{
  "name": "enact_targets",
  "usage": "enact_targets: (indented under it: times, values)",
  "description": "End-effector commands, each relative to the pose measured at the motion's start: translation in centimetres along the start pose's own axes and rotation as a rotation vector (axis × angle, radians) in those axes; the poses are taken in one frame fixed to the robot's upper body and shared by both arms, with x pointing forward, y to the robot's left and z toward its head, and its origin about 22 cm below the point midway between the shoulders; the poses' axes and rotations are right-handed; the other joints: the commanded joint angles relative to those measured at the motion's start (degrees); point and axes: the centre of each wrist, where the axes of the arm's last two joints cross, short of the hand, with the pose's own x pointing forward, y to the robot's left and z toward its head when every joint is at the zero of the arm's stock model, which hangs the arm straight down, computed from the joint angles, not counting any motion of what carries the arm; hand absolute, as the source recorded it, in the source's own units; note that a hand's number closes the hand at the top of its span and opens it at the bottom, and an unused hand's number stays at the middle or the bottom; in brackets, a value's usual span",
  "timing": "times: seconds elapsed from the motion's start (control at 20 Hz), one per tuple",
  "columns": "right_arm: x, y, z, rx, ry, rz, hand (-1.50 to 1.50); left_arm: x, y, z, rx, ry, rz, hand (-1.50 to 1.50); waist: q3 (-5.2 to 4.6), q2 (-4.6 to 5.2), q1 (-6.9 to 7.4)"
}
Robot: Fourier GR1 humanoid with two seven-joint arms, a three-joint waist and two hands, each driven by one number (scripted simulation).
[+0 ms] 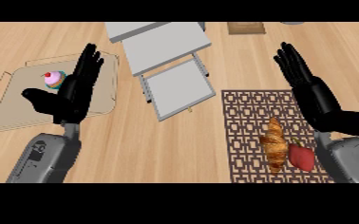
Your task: Pick the croissant from the placemat and place it in the tiered shelf
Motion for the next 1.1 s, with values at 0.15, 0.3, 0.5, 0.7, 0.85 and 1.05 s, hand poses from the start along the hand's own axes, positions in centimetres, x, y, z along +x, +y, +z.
enact_targets:
  times: [0.15,0.3,0.5,0.7,0.85,1.05]
  values:
    - [-0.9,-7.9,6.2,-0.411,0.085,0.225,1.5,-4.7,5.0,4.1,0.157,0.343,-0.066,0.0,-2.51,-0.45,-4.33]
    - [-3.1,-14.4,13.8,-0.57,0.506,0.591,1.5,-7.0,5.7,6.3,0.207,0.463,-0.043,0.0,-3.54,2.34,-7.27]
    - [-4.6,-12.5,20.1,-0.827,0.562,0.326,-1.5,-8.0,7.2,7.9,0.178,0.571,-0.007,0.0,-2.59,-0.19,-4.53]
    - [-3.8,-10.2,25.0,-0.724,0.486,0.324,-1.5,-6.7,6.4,8.0,0.114,0.579,-0.004,0.0,-2.55,0.01,-1.63]
    - [-0.2,-9.5,24.5,-0.57,0.471,0.298,-1.5,-7.0,3.8,7.8,0.122,0.583,-0.017,0.0,-2.63,-0.01,-1.86]
    - [2.5,-9.7,25.0,-0.44,0.522,0.295,-1.5,-6.4,6.3,6.5,0.136,0.58,-0.002,0.0,-2.65,0.14,-1.67]
